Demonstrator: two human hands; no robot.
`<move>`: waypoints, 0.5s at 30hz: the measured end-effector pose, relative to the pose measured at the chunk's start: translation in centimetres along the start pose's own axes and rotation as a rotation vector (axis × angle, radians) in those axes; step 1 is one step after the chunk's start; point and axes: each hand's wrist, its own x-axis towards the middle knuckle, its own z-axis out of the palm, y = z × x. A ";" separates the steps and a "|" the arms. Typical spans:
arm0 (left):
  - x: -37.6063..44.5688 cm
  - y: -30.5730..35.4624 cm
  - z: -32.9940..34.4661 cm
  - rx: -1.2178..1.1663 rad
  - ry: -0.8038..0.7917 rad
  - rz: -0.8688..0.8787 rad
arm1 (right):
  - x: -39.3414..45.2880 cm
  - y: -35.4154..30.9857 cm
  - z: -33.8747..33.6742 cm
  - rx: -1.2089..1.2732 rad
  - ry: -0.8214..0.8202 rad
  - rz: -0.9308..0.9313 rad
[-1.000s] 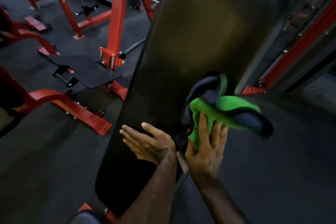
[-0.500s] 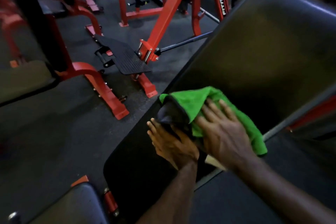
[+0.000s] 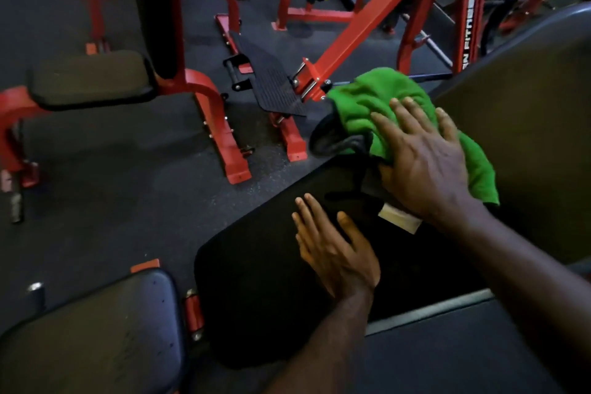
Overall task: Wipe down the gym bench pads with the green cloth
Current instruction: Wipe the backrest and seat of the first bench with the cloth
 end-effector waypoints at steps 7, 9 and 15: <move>1.5 -7.8 -4.7 0.111 0.003 0.259 | -3.2 -2.7 1.9 -0.066 -0.162 -0.384; 2.0 -11.5 -6.4 0.212 -0.070 0.250 | -2.3 -2.8 2.2 -0.065 -0.118 -0.318; 2.2 -14.4 -6.2 0.151 -0.125 0.284 | -3.9 -8.2 5.5 0.043 -0.068 -0.271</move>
